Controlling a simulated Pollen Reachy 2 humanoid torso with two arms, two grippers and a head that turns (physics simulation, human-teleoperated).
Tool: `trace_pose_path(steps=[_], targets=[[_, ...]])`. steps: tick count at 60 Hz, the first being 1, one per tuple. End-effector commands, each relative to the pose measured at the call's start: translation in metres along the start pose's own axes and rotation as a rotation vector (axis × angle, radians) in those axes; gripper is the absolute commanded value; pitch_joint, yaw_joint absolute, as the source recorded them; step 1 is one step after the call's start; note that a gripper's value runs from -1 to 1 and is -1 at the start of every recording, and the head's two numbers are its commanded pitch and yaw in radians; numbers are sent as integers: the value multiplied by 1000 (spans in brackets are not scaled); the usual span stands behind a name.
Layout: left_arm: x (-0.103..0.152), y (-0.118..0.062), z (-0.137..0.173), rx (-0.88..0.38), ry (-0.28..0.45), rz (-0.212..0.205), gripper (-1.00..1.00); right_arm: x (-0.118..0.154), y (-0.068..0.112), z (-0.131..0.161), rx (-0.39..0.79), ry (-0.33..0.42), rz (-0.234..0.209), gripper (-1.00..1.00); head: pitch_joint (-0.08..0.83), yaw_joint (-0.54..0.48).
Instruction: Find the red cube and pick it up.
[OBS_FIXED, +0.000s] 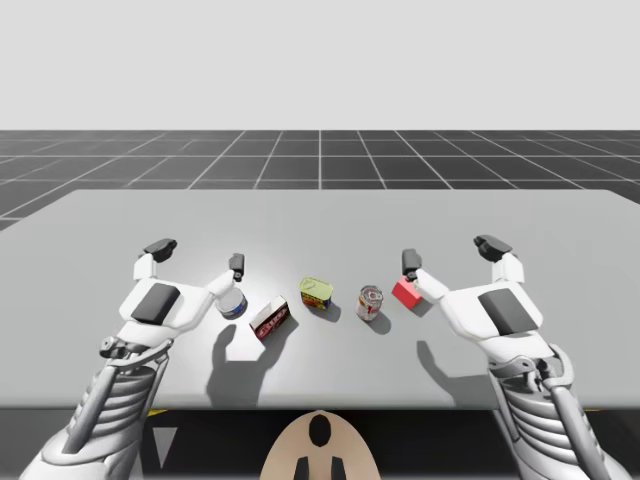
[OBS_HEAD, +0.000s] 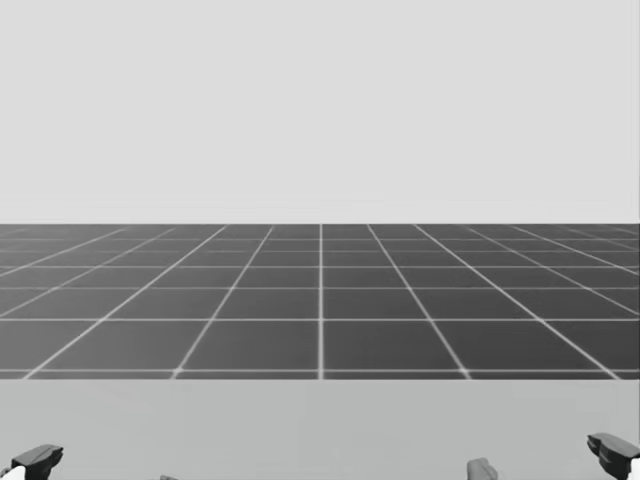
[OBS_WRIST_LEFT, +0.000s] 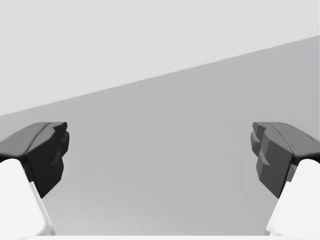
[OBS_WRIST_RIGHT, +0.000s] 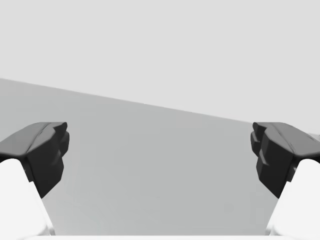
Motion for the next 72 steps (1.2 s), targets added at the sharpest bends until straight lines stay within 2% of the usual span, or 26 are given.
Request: trace_pose_path(steps=[1, 3, 5, 14, 25, 36, 49, 60, 72], targets=[[0, 0, 0, 2, 1, -2, -1000, 0, 1, 1, -46, 8, -25, -1000, 12, 1], [0, 0, 0, 2, 1, -2, -1000, -1, 1, 0, -46, 4, -33, -1000, 16, 1], [0, 1, 0, 3, 1, -1, -1000, -2, 1, -1, -40, 4, -12, -1000, 24, 1], [0, 1, 0, 3, 1, 1, -1000, -2, 1, -3, -28, 37, -8, -1000, 93, 1], [-1, 2, -1, 4, 1, -1, -1000, -3, 1, -4, -37, 48, -4, -1000, 243, -6], [-1, 2, -1, 0, 0, -1, -1000, -5, 2, -4, -32, 44, 18, -1000, 380, -32], [1, 1, 0, -10, 0, 3, -1000, -6, 3, -5, -26, 48, 23, -1000, 510, -127], [2, 1, 1, -16, 1, 8, -1000, -6, 4, -5, -23, 51, 27, -1000, 574, -258], [2, 1, 1, -19, 1, 17, -1000, -8, 5, -5, -21, 57, 25, -1000, 617, -323]])
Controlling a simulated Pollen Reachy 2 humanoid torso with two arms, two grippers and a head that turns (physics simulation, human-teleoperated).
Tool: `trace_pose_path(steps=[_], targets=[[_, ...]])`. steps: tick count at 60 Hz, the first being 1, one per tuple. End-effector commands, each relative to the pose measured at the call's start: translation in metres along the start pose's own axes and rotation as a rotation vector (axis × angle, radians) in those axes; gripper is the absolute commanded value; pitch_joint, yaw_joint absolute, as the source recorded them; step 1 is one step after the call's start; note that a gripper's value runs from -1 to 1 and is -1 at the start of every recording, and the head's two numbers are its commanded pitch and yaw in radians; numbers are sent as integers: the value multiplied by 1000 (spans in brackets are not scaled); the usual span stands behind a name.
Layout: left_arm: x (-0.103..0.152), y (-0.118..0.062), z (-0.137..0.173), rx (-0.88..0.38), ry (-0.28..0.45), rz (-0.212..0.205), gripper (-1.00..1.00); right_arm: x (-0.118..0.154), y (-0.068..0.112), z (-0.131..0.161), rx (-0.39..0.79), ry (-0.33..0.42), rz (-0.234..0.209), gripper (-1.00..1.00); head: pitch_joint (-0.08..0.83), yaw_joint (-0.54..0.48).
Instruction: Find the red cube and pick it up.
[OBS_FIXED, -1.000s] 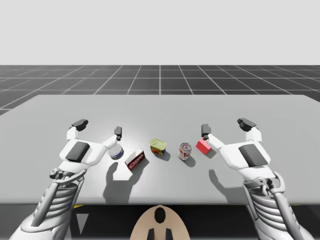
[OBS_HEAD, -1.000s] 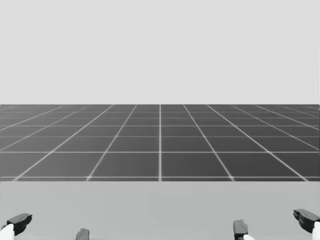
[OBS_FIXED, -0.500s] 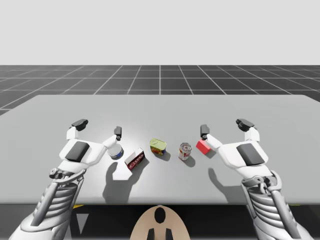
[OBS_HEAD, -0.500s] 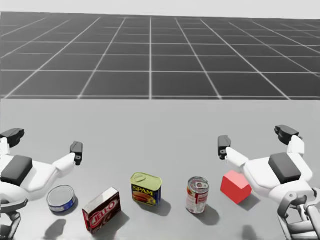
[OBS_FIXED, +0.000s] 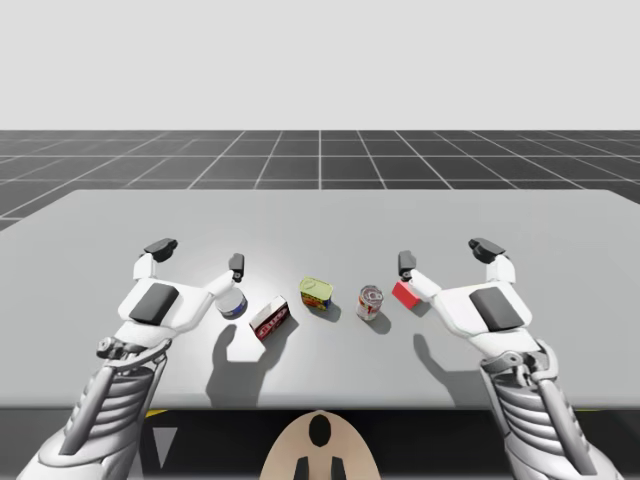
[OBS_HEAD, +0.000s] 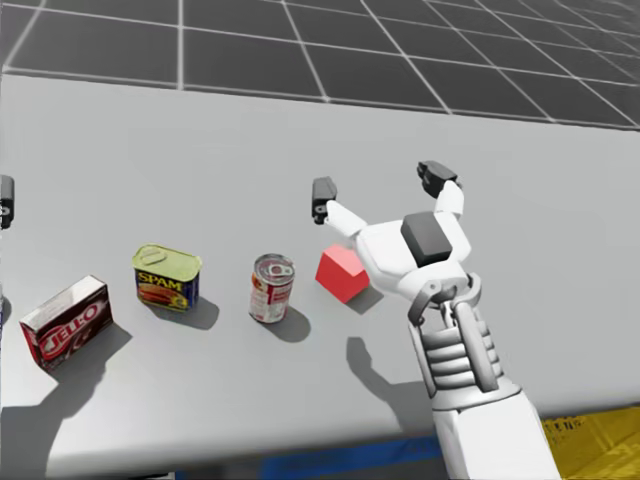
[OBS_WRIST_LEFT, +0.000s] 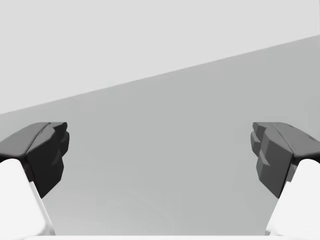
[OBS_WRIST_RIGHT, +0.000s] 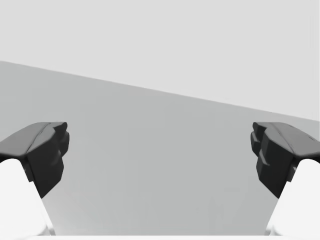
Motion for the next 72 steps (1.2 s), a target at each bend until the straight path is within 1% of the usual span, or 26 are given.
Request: trace_pose_path(steps=[1, 5, 9, 10, 14, 17, 20, 21, 22, 25, 26, 27, 28, 29, 31, 32, 33, 35, 39, 42, 50, 52, 56, 59, 68, 72], targets=[[1, 0, 0, -3, 0, 6, -1000, -1, 1, 0, 3, 6, -1, -1000, 617, -324], [1, 0, 0, -4, 1, 9, -1000, -1, 2, 0, 9, 8, 1, -1000, 618, -328], [1, 0, 0, -3, 2, 11, -1000, -2, 4, 1, 4, 12, 25, -1000, 615, -326], [1, 0, 0, -3, 2, 11, -1000, -1, 5, 1, -25, 18, 43, -1000, 615, -325], [1, 0, 0, -1, 4, 16, -1000, 1, 4, 6, -12, 29, 24, -1000, 613, -321], [1, 1, 0, 0, 5, 17, -1000, 3, 2, 11, -8, 31, 38, -1000, 613, -321], [1, 1, 0, -1, 6, 21, -1000, 3, -1, 18, 11, 38, 38, -1000, 616, -324], [1, 2, 0, -1, 6, 22, -1000, 2, -3, 19, 39, 50, 22, -1000, 617, -325], [1, 2, 0, -1, 7, 22, -1000, 2, -4, 21, 53, 52, 20, -1000, 618, -326], [1, 2, 0, -1, 7, 24, -1000, -5, -10, 24, 109, 18, 60, -1000, 623, -331], [1, 3, 0, -1, 8, 25, -1000, -7, -12, 24, 119, 18, 64, -1000, 623, -332], [1, 3, 0, -1, 8, 25, -1000, -8, -13, 25, 133, 27, 60, -1000, 623, -332], [1, 3, 0, -1, 8, 26, -1000, -9, -13, 26, 145, 39, 42, -1000, 624, -333], [1, 3, 0, 1, 8, 26, -1000, -16, -14, 29, 145, 9, 5, -1000, 625, -333], [1, 3, 0, 1, 9, 27, -1000, -20, -17, 31, 195, 18, 35, -1000, 625, -334], [1, 3, 0, 1, 9, 28, -1000, -23, -18, 32, 203, 21, 39, -1000, 625, -333], [1, 4, 0, 2, 9, 29, -1000, -29, -21, 35, 244, 43, 30, -1000, 626, -333], [1, 4, 0, 3, 9, 29, -1000, -33, -24, 37, 270, 65, 26, -1000, 626, -332], [1, 3, 0, 4, 10, 29, -1000, -46, -30, 40, 318, 95, 44, -1000, 628, -331], [1, 3, 0, 5, 11, 30, -1000, -55, -35, 40, 344, 133, 12, -1000, 631, -333], [1, 3, 0, 6, 13, 31, -1000, -75, -44, 35, 337, 203, 24, -1000, 636, -338], [1, 3, 0, 6, 13, 32, -1000, -82, -46, 32, 349, 230, 10, -1000, 637, -338], [1, 3, 0, 6, 14, 33, -1000, -91, -48, 25, 365, 255, 5, -1000, 638, -340], [1, 3, 0, 5, 13, 34, -1000, -97, -51, 19, 379, 279, -11, -1000, 640, -341], [1, 4, 0, 5, 13, 36, -1000, -109, -54, 3, 408, 327, -17, -1000, 642, -338], [1, 4, 0, 6, 13, 37, -1000, -113, -54, -6, 416, 346, -10, -1000, 644, -337]])
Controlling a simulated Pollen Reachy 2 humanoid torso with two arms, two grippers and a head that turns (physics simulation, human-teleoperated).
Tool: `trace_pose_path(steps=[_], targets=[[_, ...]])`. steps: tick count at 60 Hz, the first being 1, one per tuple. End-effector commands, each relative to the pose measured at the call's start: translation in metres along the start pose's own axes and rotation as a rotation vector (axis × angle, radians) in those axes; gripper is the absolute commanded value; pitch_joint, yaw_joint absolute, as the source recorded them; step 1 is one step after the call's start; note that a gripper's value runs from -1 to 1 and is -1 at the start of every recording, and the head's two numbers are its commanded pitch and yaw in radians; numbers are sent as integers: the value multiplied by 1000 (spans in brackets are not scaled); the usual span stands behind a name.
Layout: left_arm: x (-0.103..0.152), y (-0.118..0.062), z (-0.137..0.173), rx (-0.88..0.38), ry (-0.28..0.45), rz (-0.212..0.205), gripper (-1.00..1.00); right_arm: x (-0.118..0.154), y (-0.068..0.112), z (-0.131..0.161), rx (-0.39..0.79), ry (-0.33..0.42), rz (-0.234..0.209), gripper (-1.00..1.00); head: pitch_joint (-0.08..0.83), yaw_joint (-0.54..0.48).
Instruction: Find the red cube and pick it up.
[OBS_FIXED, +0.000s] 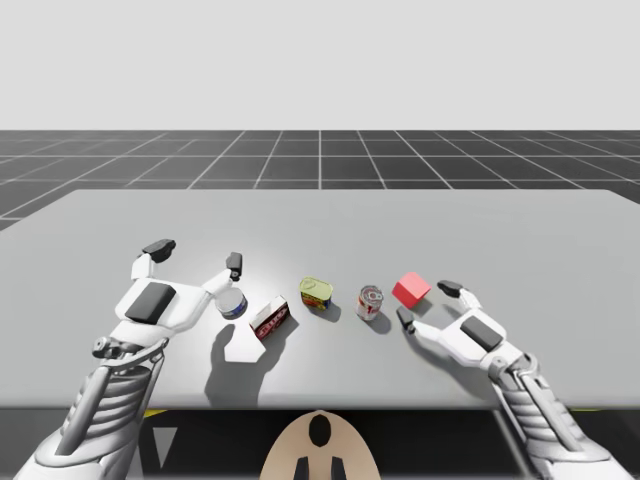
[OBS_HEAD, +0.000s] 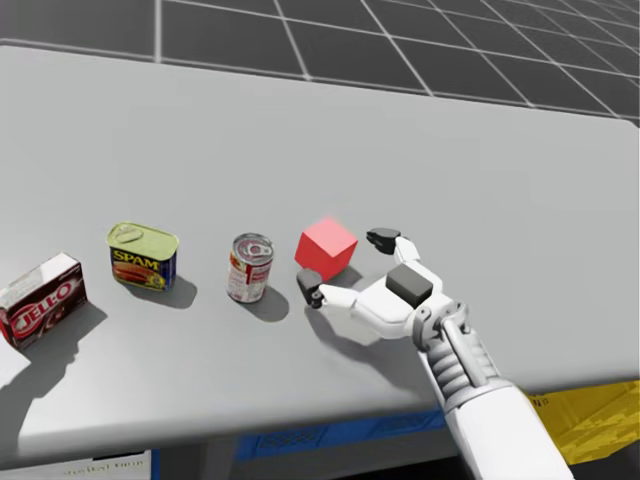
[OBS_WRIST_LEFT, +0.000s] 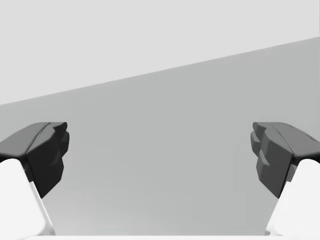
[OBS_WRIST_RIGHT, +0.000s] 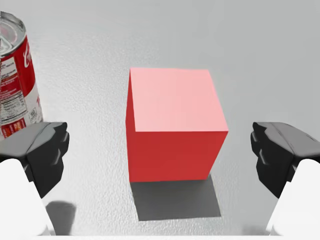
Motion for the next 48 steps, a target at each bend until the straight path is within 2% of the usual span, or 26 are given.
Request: trace_pose_path(steps=[1, 6, 24, 30, 32, 33, 34, 35, 37, 43, 48], targets=[[0, 0, 0, 1, 0, 3, -1000, -8, -10, -20, 38, 50, -9, -1000, 644, -337], [0, 0, 0, 1, 0, 3, -1000, -9, -14, -31, 47, 65, -5, -1000, 646, -335], [0, 0, -1, 1, 0, 2, -1000, -12, -21, -60, 95, 86, -94, -1000, 649, -333], [0, 0, -1, 1, 0, 0, -1000, -14, -20, -59, 90, 73, -96, -1000, 648, -332], [-1, 0, -1, 1, 0, 0, -1000, -15, -20, -58, 81, 63, -89, -525, 648, -332], [-1, 0, -1, 1, 0, 0, -1000, -15, -20, -57, 69, 70, -86, -157, 647, -332], [-1, 0, -1, 1, 0, -1, -1000, -16, -20, -56, 58, 73, -84, 327, 646, -332], [-1, 0, -1, 1, 0, -1, -1000, -16, -20, -55, 54, 75, -86, 591, 646, -333], [-1, 0, -1, 0, 1, -1, -1000, -17, -20, -54, 63, 91, -95, 823, 643, -334], [-1, -1, -2, 0, 1, -2, -1000, -19, -22, -54, 59, 109, -99, 928, 631, -336], [-1, -1, -2, 0, 1, -3, -1000, -21, -23, -54, 60, 116, -98, 916, 596, -338]])
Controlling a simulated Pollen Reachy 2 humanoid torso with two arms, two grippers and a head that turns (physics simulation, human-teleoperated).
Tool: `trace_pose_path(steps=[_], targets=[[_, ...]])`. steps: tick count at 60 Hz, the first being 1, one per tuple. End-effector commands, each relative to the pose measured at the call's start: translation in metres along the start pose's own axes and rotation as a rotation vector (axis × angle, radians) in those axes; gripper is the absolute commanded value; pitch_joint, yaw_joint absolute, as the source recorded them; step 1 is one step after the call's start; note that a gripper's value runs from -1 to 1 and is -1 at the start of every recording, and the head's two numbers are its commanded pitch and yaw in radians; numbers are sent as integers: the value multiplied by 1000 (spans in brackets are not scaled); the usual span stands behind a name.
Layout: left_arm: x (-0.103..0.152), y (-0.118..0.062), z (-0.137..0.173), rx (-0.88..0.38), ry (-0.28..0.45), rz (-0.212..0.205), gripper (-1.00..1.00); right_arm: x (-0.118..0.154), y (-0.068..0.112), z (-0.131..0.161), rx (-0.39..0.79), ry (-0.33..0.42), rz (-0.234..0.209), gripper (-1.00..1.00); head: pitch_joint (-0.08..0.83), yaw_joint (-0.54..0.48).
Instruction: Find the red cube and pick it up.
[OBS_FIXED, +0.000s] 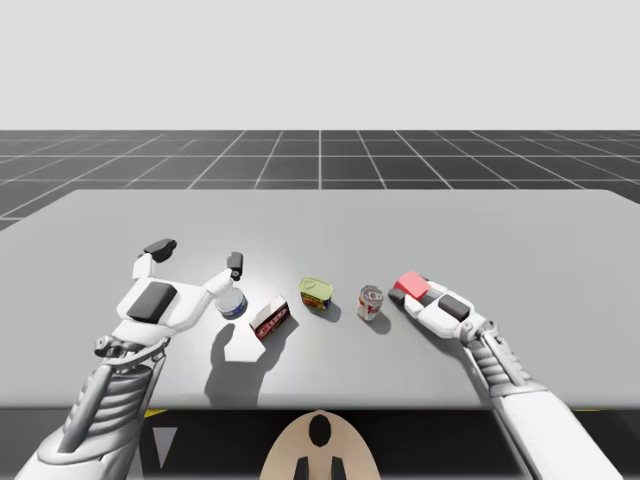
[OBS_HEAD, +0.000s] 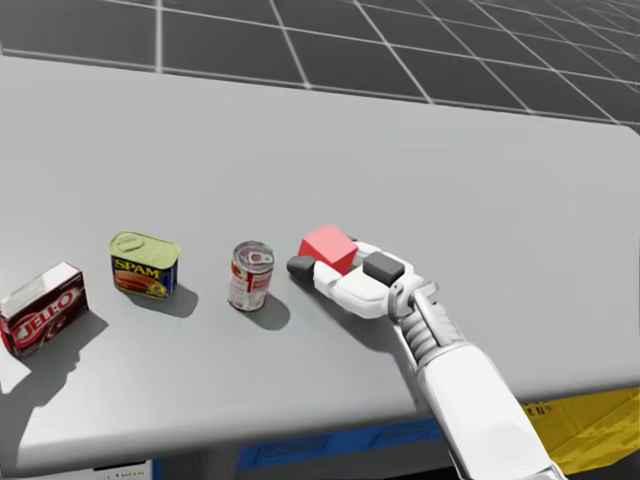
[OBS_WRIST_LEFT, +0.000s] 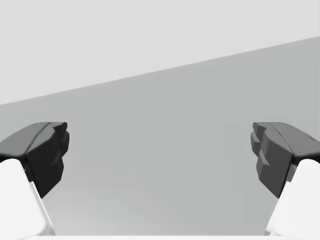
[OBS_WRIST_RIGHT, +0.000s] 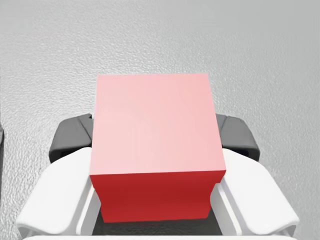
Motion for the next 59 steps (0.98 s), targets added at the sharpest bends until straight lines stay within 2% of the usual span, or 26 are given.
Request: trace_pose_path(steps=[1, 15, 26, 31, 36, 40, 43, 44, 49, 59], targets=[[0, 0, -1, -1, 0, -2, -1000, -9, -2, 1, -13, 37, -12, 914, 590, -339], [-1, 0, -2, -1, 0, -3, -1000, -10, -3, 2, -13, 37, -1, 907, 401, -358], [-1, 1, -1, -1, 0, -3, -1000, -4, -1, 7, -14, 16, -1, 926, 334, -368], [0, 1, -2, -1, -1, -2, -1000, 16, 5, 19, -30, -25, -15, 947, 323, -368], [0, 1, -2, -1, -3, -3, -1000, 43, 11, 35, -57, -89, 3, 954, 317, -365], [0, 1, -2, -2, -3, -4, -1000, 72, 17, 51, -85, -153, 27, 972, 313, -365], [0, 1, -2, -2, -4, -4, -1000, 85, 21, 59, -90, -179, 37, 959, 313, -366], [0, 2, -2, -2, -4, -4, -1000, 97, 24, 66, -98, -209, 50, 971, 312, -367], [1, 2, -1, -2, -6, -3, -1000, 121, 32, 81, -93, -268, 63, 965, 310, -367], [1, 2, -1, -5, -10, -3, -1000, 179, 47, 119, -119, -420, 141, 976, 300, -360]])
